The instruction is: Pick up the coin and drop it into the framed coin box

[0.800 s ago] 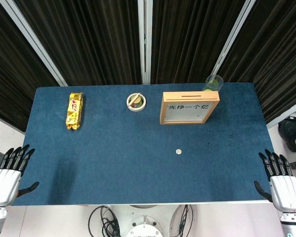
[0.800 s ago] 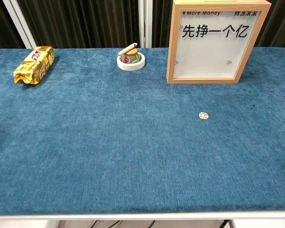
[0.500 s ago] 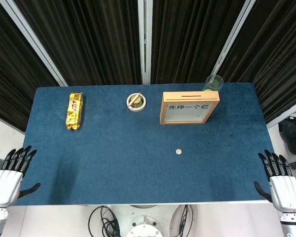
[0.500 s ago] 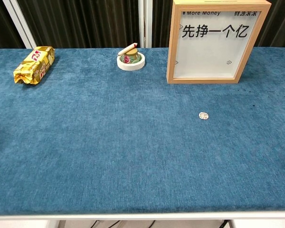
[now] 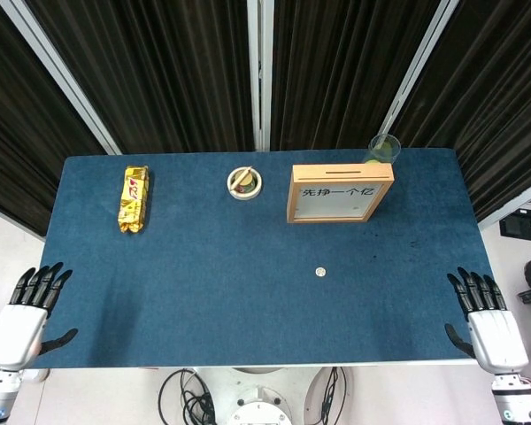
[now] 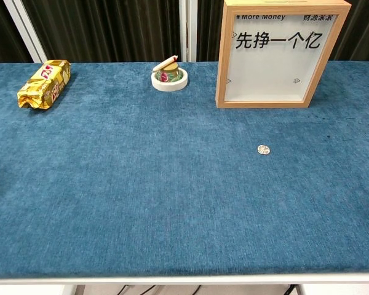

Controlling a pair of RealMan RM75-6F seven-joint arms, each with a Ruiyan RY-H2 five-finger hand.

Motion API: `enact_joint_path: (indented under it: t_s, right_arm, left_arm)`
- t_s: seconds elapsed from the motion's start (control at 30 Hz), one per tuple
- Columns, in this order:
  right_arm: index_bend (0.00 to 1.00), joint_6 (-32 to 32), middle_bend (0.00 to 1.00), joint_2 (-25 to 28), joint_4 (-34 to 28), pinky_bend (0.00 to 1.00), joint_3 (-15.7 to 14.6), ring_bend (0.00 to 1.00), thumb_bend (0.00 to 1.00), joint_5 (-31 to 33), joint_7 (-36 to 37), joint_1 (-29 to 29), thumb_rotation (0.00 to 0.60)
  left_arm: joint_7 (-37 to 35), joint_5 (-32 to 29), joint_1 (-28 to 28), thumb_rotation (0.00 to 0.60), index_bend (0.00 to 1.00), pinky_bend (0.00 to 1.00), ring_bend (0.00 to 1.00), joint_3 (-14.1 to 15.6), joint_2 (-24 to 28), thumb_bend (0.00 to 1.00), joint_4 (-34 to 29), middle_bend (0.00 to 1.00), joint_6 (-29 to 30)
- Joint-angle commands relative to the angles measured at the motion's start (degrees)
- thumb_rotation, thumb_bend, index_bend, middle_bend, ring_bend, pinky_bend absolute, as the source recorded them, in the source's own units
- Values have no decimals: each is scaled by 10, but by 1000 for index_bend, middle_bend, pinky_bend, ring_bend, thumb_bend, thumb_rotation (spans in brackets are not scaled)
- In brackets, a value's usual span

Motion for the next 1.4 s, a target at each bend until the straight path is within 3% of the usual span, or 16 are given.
enact_joint_path:
  t_s: [0.03,0.3,0.47,0.8,1.07,1.4]
  right_arm:
    - [0,-34,0,-10,-18,0,8,0,226,-10,-36,29,600]
    - [0,-142,0,-48,-42,0,43,0,227,16,-125,113,600]
    - [0,-172,0,-90,-8,0,59,0,226,18,-154,153,600]
    - [1,-256,0,-137,2,0,78,0,227,82,-196,217,600]
    - [69,-289,0,-195,61,0,93,0,228,140,-207,256,600]
    - [228,-293,0,-241,125,0,77,0,231,150,-187,275,600]
  left_arm:
    - [2,2,-1,600,72,0,0,0,0,99,0,0,1]
    - [-4,-2,-2,600,72,0,0,-2,-2,98,5,0,0]
    - [-10,-12,-2,600,72,0,0,-4,-5,99,15,0,-5]
    - [-21,-17,-3,600,73,0,0,-5,-10,99,25,0,-9]
    - [-30,-19,-1,600,72,0,0,-5,-10,98,30,0,-3]
    - [-34,-19,-1,600,72,0,0,-5,-9,99,31,0,-3]
